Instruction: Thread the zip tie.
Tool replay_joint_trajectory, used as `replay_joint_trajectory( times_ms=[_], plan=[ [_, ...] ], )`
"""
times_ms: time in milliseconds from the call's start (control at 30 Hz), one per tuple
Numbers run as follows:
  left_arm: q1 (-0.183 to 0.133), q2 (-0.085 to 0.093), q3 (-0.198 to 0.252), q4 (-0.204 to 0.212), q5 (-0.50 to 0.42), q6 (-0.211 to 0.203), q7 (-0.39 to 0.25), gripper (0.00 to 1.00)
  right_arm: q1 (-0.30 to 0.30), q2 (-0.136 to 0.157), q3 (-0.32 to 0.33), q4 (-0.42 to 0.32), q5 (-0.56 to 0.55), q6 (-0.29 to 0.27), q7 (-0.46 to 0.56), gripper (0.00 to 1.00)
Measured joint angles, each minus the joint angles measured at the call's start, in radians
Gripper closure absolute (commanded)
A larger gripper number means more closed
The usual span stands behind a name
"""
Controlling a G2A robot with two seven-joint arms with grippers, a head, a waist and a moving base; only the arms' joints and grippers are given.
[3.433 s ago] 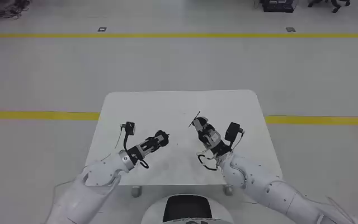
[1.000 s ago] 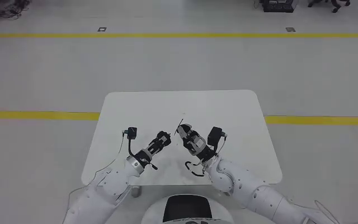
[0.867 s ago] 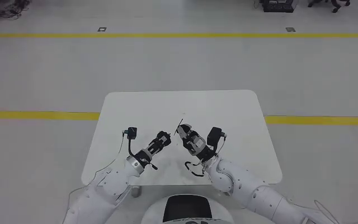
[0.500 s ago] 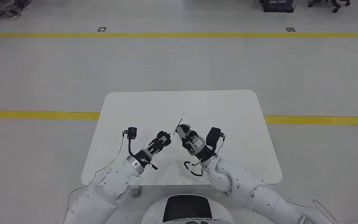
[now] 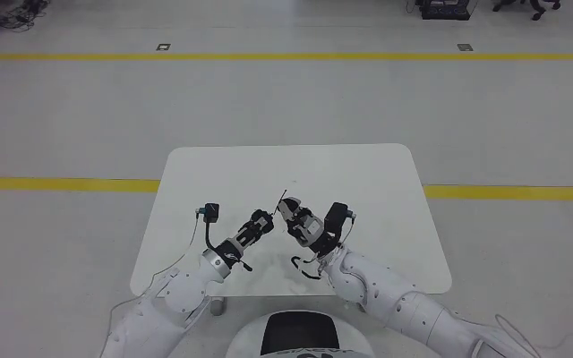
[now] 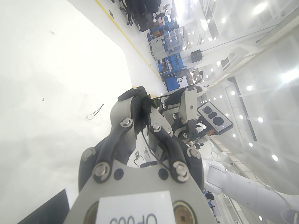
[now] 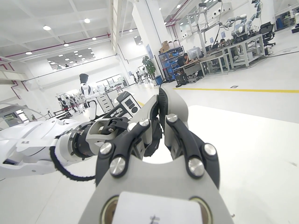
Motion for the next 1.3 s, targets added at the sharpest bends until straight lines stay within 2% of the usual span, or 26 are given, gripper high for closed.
replay_joint_trajectory(
  times_ms=[433, 1300],
  plan=[
    [0.0, 0.0, 0.0, 0.0, 0.0, 0.0, 0.0, 1.0, 0.008, -0.02, -0.002, 0.036, -0.023, 0.0, -0.023, 1.0],
    [0.0, 0.0, 0.0, 0.0, 0.0, 0.0, 0.0, 1.0, 0.006, -0.036, 0.01, 0.057, -0.032, 0.0, -0.025, 1.0]
  ],
)
